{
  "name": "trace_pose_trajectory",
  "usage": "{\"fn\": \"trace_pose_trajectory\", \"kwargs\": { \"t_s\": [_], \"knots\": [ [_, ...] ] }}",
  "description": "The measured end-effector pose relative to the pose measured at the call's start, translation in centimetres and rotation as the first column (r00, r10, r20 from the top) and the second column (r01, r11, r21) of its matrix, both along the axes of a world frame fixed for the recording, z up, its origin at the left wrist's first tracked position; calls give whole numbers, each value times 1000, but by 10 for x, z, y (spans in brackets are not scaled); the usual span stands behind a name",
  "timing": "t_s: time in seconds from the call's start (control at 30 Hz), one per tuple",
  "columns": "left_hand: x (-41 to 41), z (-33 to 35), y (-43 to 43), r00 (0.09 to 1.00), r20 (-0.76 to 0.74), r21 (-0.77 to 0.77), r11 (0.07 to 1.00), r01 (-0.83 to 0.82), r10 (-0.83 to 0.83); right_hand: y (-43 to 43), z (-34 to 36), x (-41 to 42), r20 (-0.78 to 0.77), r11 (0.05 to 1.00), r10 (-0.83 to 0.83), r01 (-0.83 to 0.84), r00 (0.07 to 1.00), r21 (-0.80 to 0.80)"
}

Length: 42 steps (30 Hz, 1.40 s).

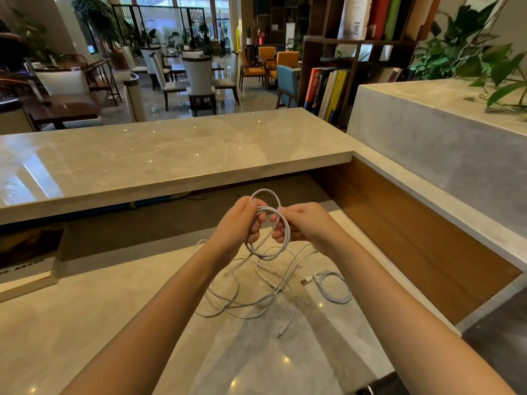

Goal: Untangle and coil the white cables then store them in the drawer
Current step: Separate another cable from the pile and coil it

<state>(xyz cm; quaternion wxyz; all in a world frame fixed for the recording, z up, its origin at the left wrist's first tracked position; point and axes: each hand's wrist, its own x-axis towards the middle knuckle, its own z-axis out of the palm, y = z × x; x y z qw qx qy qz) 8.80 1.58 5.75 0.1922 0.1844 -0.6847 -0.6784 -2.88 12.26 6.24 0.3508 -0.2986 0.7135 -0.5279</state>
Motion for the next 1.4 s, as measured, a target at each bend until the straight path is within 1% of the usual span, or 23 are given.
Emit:
{"fn": "trace_pose_trajectory", "kwargs": {
  "t_s": [0.07,0.1,0.2,0.27,0.37,0.4,0.43,0.47,0.5,0.57,0.6,0.63,0.67,0.7,0.77,0.87,1.0,1.1,1.17,1.23,1.3,1.37,1.4],
  "knots": [
    [-4,-6,2,994,42,-198,976,-92,102,2,6,3,182,999,-14,22,983,-43],
    [-5,-8,2,989,35,-274,953,-130,145,4,8,6,221,999,-2,14,975,-53],
    [-11,-11,2,983,-12,-369,912,-177,185,4,5,13,215,998,3,12,977,-68],
    [-15,-13,5,983,-21,-435,884,-174,183,3,2,18,319,989,-57,98,946,-113],
    [-22,-15,4,985,-28,-472,866,-163,170,5,3,18,638,963,-30,193,770,-187],
    [-24,-15,2,986,-34,-448,880,-159,161,7,3,17,706,958,5,199,708,-207],
    [-24,-14,0,987,-45,-410,899,-158,153,9,4,15,723,957,28,190,690,-218],
    [-25,-14,-2,988,-57,-360,920,-155,144,10,3,14,687,963,24,167,726,-211],
    [-25,-13,-3,989,-63,-306,941,-145,132,10,1,12,574,975,-2,130,819,-182],
    [-27,-14,-4,994,-55,-237,966,-108,98,10,-5,8,158,996,-65,74,985,-54],
    [-28,-15,-4,996,-44,-231,969,-90,82,10,-8,6,-79,997,-79,81,994,15],
    [-29,-15,-3,997,-33,-243,967,-82,76,10,-12,4,-279,994,-62,85,958,70],
    [-30,-15,-2,996,-26,-266,960,-88,84,10,-14,3,-418,989,-29,87,908,119],
    [-31,-15,-2,995,-24,-296,950,-101,99,10,-15,3,-488,984,1,86,873,157],
    [-32,-14,-4,992,-25,-365,923,-123,122,13,-11,3,-499,978,46,63,865,200],
    [-30,-14,-19,986,-22,-409,898,-162,168,25,8,-3,-627,982,97,26,773,185],
    [-22,-12,-35,997,-1,-151,985,-83,83,42,21,-21,-652,985,144,-48,745,163],
    [-23,-9,-33,989,-141,164,986,-13,36,41,5,-25,-715,976,110,59,690,208],
    [-26,-10,-26,975,-214,315,949,17,54,35,-10,-21,-645,973,62,98,762,209],
    [-29,-15,-18,967,-241,375,927,10,87,28,-20,-13,-406,987,-21,83,914,136],
    [-29,-20,-10,965,-233,344,938,-35,121,23,-21,-2,-94,998,-53,56,994,25],
    [-28,-24,-3,970,-183,235,965,-113,158,21,-17,7,152,994,-45,60,987,-90],
    [-28,-26,-1,971,-146,160,973,-164,188,20,-14,9,217,989,-42,71,975,-129]
  ]
}}
